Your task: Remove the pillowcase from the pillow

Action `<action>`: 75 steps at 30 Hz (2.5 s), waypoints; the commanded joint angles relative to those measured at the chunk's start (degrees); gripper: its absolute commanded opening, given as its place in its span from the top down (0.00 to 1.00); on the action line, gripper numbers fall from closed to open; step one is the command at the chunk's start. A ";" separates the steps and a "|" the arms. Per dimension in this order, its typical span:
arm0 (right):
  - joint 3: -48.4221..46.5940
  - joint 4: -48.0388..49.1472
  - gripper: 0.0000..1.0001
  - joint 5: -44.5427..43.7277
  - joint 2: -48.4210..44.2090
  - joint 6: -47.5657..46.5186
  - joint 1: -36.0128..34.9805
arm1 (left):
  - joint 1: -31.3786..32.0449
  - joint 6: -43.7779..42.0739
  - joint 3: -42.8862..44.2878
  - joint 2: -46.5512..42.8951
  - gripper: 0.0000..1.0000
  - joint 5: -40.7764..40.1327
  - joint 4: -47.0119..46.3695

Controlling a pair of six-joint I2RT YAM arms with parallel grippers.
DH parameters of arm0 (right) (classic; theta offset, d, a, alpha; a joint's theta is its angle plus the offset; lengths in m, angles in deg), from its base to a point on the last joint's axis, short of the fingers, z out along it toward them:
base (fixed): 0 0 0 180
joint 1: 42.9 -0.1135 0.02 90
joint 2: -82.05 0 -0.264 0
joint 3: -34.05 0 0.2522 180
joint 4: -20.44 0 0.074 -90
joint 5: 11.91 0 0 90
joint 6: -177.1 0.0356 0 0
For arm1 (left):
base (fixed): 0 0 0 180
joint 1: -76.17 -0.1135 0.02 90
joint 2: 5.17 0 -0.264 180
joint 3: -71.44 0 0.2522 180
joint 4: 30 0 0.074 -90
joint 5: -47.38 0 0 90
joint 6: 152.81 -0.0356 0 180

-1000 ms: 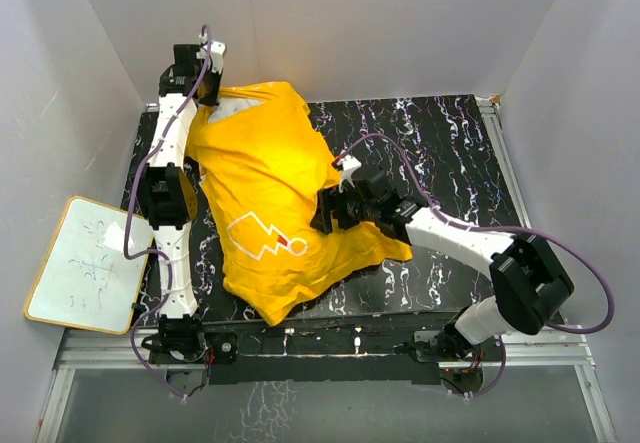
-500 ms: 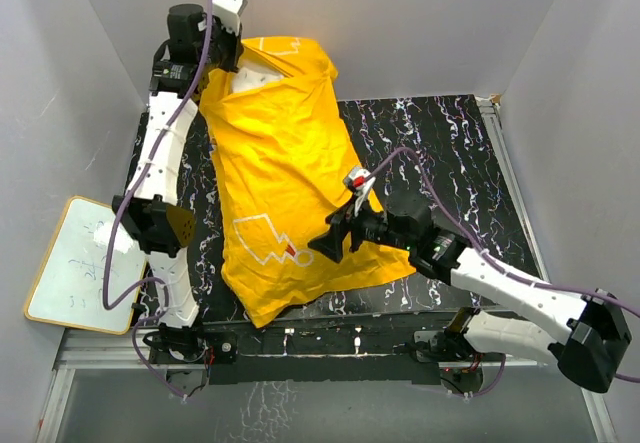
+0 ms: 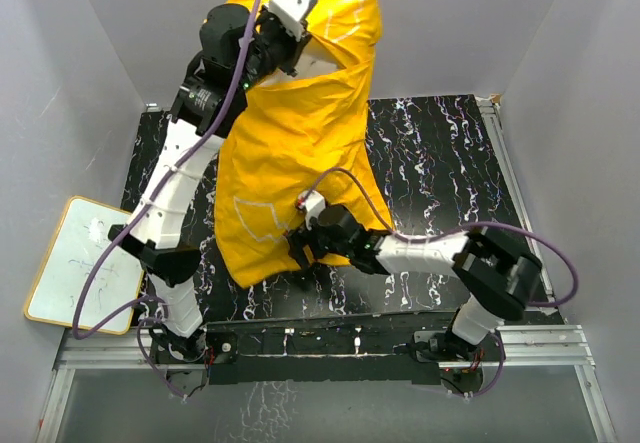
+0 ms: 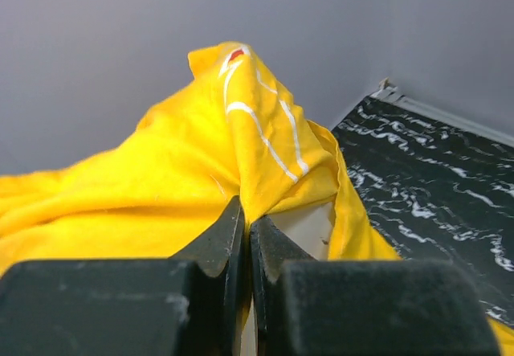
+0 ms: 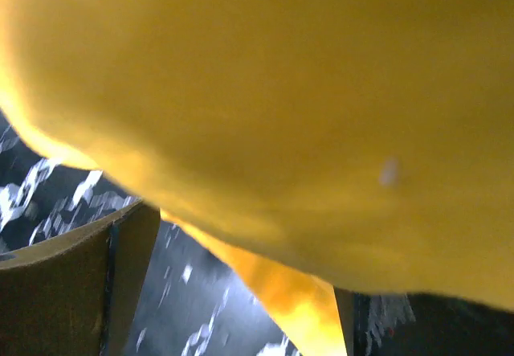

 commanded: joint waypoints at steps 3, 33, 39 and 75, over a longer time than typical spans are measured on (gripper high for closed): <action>-17.45 12.94 0.14 -16.77 10.58 -8.03 2.25 | 6.96 -2.64 3.62 -8.34 1.00 -3.42 -6.04; -8.79 6.87 0.04 5.29 -16.92 5.67 23.60 | 7.83 -8.70 -12.67 -16.95 1.00 -21.12 -7.87; -19.82 -0.52 0.05 7.89 -11.67 8.77 27.71 | 7.83 -6.98 -11.83 -14.86 1.00 -21.93 -1.05; -51.69 -21.97 0.27 13.05 -1.13 -20.05 17.45 | 7.39 -0.69 1.67 -2.20 1.00 -24.02 5.52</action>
